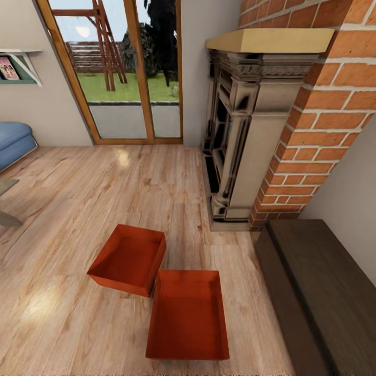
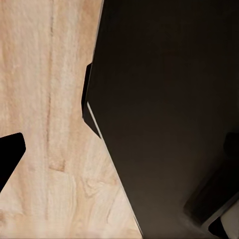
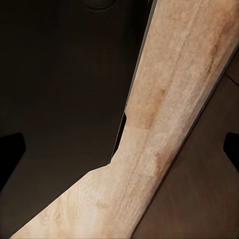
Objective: Move the two storage containers from the living room to the garage. In the garage, place one container on the floor and stack the other container on top of it (either order is fine).
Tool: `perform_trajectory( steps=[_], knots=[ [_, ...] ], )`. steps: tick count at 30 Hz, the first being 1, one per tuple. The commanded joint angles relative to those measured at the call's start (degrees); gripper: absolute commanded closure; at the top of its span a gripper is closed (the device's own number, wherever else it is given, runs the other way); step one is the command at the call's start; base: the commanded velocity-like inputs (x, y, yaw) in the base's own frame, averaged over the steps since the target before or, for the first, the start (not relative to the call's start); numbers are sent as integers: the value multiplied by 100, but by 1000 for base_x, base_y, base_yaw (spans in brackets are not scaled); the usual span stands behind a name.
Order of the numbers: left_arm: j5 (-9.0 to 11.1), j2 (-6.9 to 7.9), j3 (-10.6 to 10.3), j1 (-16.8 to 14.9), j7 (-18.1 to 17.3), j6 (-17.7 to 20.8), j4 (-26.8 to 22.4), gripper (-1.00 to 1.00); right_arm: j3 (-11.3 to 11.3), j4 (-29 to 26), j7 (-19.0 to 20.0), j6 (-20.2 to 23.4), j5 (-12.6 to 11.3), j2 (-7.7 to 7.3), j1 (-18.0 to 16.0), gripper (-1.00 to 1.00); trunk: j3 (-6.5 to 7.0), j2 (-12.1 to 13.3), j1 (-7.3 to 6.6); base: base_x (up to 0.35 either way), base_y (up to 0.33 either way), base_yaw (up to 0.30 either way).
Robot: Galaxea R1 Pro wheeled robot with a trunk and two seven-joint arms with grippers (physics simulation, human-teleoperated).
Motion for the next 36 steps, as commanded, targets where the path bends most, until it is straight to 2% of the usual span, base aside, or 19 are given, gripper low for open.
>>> perform_trajectory(
  steps=[1,36],
  knots=[
    [6,-1,25,1,3,-10,-3,-100,46,19,18,-35,-60,1,-6,-100,-13,-2,0,0,0,0],
    [-5,-2,10,1,-29,-10,-2,-100,47,19,-15,-34,-81,1,-6,-100,-335,-2,0,0,0,0]
  ],
)
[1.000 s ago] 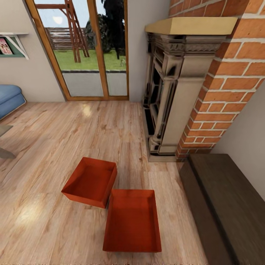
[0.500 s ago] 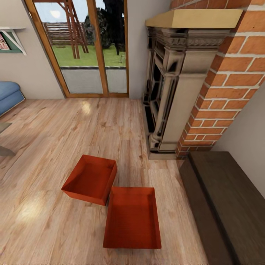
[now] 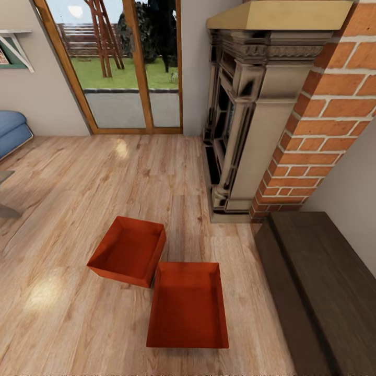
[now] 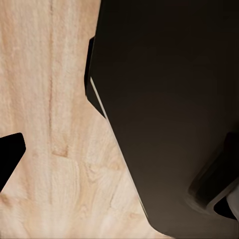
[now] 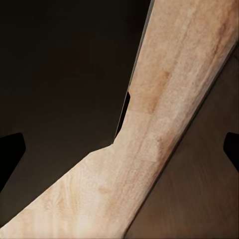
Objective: Move the two storage containers from the living room to the garage. In the garage, place one container on the floor and stack the other container on top of it (either order is fine).
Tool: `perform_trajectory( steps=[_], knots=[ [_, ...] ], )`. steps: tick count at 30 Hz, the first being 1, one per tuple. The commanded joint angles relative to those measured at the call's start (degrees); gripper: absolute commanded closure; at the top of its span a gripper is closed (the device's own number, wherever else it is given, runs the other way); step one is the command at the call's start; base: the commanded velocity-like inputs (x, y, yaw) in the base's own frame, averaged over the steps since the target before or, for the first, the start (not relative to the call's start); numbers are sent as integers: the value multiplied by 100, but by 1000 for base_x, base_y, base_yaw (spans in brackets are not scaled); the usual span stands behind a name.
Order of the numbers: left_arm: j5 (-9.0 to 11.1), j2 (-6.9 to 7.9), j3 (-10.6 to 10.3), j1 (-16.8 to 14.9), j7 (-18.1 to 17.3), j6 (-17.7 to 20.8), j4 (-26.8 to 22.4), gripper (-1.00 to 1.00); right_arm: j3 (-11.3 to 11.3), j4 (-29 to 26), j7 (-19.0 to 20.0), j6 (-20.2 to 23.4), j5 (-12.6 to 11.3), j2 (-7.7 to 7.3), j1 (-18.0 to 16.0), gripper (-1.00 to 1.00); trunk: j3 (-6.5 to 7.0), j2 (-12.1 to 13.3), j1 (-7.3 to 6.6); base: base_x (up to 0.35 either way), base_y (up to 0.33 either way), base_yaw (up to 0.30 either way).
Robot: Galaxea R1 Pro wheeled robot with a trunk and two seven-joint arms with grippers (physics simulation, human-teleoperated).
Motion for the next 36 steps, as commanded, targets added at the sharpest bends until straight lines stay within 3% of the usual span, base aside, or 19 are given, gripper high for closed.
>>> perform_trajectory(
  steps=[1,36],
  knots=[
    [6,-1,22,1,5,-10,-3,-100,47,17,14,-35,-61,0,-5,-100,-12,-2,0,0,0,0],
    [17,-1,29,1,22,-10,-9,-100,36,18,2,-35,-73,39,-5,-100,-335,-2,0,0,0,0]
  ],
)
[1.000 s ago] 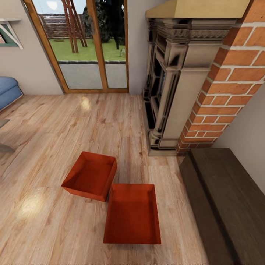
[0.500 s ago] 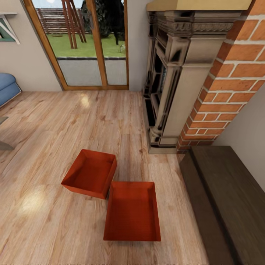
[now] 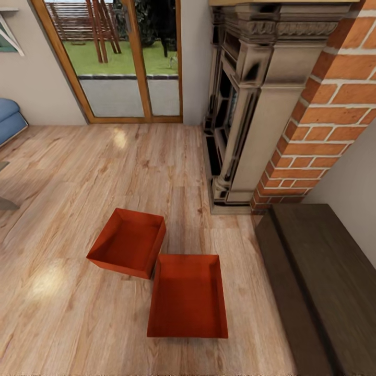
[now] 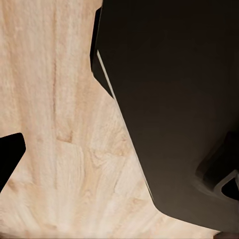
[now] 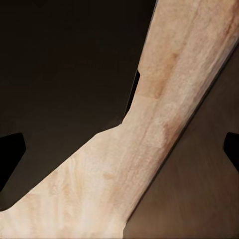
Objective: Move the two storage containers from the living room to the garage. In the garage, place one container on the floor and stack the other container on top of it (either order is fine).
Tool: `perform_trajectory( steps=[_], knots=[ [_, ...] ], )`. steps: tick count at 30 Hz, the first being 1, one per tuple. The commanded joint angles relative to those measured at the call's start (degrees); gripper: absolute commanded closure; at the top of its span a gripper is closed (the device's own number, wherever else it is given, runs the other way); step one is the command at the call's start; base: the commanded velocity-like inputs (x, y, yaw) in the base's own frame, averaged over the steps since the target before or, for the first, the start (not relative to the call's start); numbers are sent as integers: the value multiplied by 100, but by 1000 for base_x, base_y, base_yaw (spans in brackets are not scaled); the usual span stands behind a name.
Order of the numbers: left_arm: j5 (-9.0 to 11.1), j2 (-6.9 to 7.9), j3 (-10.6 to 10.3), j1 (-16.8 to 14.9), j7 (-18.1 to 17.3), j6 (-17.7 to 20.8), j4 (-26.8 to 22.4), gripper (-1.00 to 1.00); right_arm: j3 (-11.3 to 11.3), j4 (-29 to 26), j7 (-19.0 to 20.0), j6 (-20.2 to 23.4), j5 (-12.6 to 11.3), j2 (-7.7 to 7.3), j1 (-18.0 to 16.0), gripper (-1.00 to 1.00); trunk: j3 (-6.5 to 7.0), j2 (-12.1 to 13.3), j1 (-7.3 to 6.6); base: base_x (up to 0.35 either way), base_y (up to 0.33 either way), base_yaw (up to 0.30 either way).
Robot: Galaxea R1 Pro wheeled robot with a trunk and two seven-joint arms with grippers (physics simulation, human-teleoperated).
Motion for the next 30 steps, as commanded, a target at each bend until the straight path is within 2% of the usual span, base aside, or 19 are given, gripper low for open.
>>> perform_trajectory(
  steps=[1,11,30],
  knots=[
    [6,-1,24,1,4,-11,-4,-100,46,15,15,-35,-60,5,-5,-100,-12,-2,0,0,0,0],
    [6,-1,24,1,4,-11,-2,-100,36,14,22,-43,-31,11,-5,-100,-90,-2,0,0,0,0],
    [14,-1,33,1,21,-11,0,-100,41,16,23,-80,-18,14,-5,-100,-95,-2,0,0,0,0]
  ],
)
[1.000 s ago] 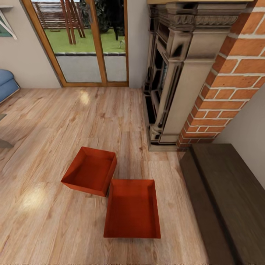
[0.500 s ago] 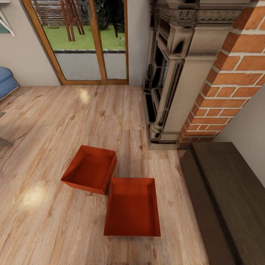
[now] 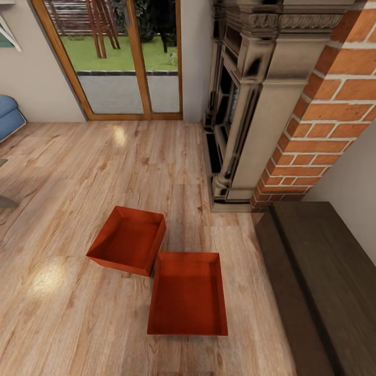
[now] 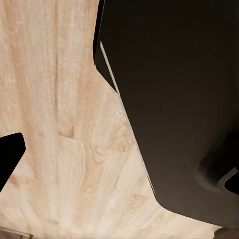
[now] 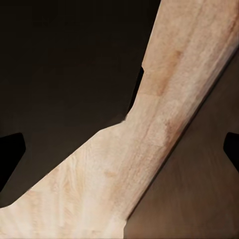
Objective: Move the two storage containers from the living room to the garage. In the garage, place one container on the floor and stack the other container on top of it (either order is fine).
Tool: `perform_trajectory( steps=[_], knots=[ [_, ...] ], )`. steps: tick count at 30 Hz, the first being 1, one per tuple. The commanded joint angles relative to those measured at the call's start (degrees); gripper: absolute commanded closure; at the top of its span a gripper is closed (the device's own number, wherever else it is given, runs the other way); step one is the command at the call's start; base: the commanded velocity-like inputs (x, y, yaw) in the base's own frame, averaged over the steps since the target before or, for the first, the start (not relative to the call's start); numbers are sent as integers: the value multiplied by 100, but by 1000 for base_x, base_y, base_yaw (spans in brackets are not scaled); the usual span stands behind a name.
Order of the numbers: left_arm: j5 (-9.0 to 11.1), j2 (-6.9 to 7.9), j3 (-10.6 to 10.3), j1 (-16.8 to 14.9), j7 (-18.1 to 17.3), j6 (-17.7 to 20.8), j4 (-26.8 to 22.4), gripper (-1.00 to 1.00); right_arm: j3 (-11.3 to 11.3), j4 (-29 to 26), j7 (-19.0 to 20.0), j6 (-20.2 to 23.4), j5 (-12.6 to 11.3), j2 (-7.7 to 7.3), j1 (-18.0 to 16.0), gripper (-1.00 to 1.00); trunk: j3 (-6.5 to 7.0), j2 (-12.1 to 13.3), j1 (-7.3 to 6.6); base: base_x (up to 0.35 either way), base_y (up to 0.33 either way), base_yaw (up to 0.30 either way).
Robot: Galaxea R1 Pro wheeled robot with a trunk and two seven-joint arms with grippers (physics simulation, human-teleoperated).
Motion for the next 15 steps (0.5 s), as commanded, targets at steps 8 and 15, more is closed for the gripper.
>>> perform_trajectory(
  steps=[8,15],
  knots=[
    [3,-1,25,1,4,-11,-3,-100,40,15,17,-26,-87,22,-5,-100,-2,-1,0,0,0,0],
    [2,-1,25,1,4,-11,-3,-100,36,14,14,-26,-98,20,-5,-100,-2,-1,0,0,0,0]
  ],
)
